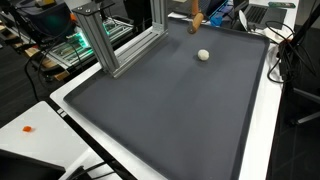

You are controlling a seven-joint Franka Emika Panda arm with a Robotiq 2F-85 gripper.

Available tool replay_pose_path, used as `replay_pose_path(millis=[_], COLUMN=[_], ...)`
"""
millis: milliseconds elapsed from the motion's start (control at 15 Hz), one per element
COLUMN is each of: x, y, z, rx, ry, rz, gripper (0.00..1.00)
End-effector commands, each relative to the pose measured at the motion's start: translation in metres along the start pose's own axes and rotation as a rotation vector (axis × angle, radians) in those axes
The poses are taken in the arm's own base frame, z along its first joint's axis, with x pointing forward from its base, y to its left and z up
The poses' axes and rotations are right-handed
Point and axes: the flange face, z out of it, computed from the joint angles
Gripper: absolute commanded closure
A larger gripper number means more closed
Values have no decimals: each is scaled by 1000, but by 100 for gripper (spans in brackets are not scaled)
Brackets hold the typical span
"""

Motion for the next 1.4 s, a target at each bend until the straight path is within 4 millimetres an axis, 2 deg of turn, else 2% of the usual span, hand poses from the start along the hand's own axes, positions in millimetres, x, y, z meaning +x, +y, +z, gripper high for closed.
replay_pose_path(millis=[0,333,867,1333], x=[8,15,23,23], y=[0,10,37,40], z=[16,43,69,95], rx=[2,-12,-49,-48], ry=[32,58,85,76], rz=[-12,-24,-19,-24], gripper=[65,65,65,65])
